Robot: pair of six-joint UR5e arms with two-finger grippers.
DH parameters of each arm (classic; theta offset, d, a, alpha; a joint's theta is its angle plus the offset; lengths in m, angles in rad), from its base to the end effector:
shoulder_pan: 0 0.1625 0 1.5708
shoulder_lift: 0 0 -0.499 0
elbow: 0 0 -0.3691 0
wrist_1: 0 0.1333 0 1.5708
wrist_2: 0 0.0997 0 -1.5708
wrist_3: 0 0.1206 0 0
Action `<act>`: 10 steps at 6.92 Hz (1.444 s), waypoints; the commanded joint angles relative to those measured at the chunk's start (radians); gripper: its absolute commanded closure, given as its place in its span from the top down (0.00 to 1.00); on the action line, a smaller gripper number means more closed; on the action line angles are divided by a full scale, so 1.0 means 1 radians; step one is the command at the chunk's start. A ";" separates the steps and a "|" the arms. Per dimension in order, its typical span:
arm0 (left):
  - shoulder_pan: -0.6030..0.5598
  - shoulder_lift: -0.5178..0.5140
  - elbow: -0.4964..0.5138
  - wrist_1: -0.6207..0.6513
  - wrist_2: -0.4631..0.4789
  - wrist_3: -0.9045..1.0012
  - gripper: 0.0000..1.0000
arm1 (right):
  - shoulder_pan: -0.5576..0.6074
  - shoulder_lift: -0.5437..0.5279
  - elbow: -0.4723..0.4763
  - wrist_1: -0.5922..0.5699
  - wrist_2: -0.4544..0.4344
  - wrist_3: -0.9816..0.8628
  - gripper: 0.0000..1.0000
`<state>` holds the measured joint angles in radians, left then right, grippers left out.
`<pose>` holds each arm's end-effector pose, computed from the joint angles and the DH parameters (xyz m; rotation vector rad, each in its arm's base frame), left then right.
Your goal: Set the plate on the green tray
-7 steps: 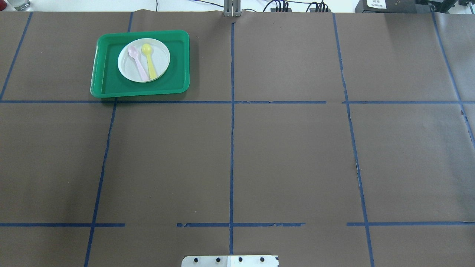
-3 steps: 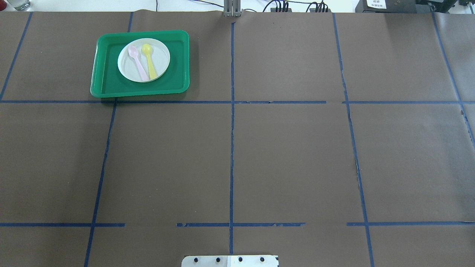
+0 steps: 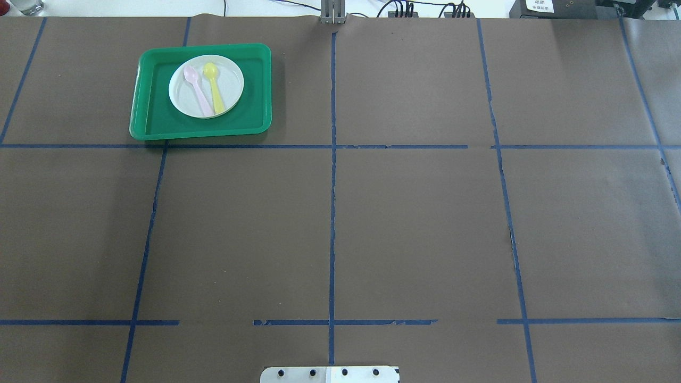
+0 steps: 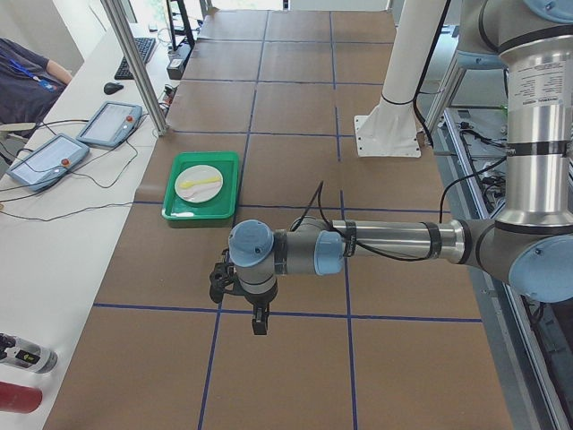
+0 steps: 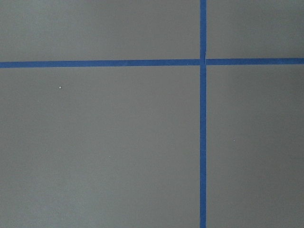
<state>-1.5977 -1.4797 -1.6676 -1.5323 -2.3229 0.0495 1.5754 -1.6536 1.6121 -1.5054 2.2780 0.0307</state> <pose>-0.0622 -0.4189 0.7486 -0.0025 0.7527 0.0092 0.0569 -0.4291 0.7644 0.0137 -0.7074 0.0254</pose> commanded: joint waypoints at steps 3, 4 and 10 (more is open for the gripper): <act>0.002 -0.002 -0.001 -0.006 -0.001 0.004 1.00 | 0.000 0.000 0.000 -0.001 0.000 0.000 1.00; 0.002 -0.002 -0.001 -0.006 -0.001 0.004 1.00 | 0.000 0.000 0.000 -0.001 0.000 0.000 1.00; 0.001 -0.002 -0.008 -0.023 -0.001 0.006 1.00 | 0.000 0.000 0.000 -0.001 0.000 0.000 1.00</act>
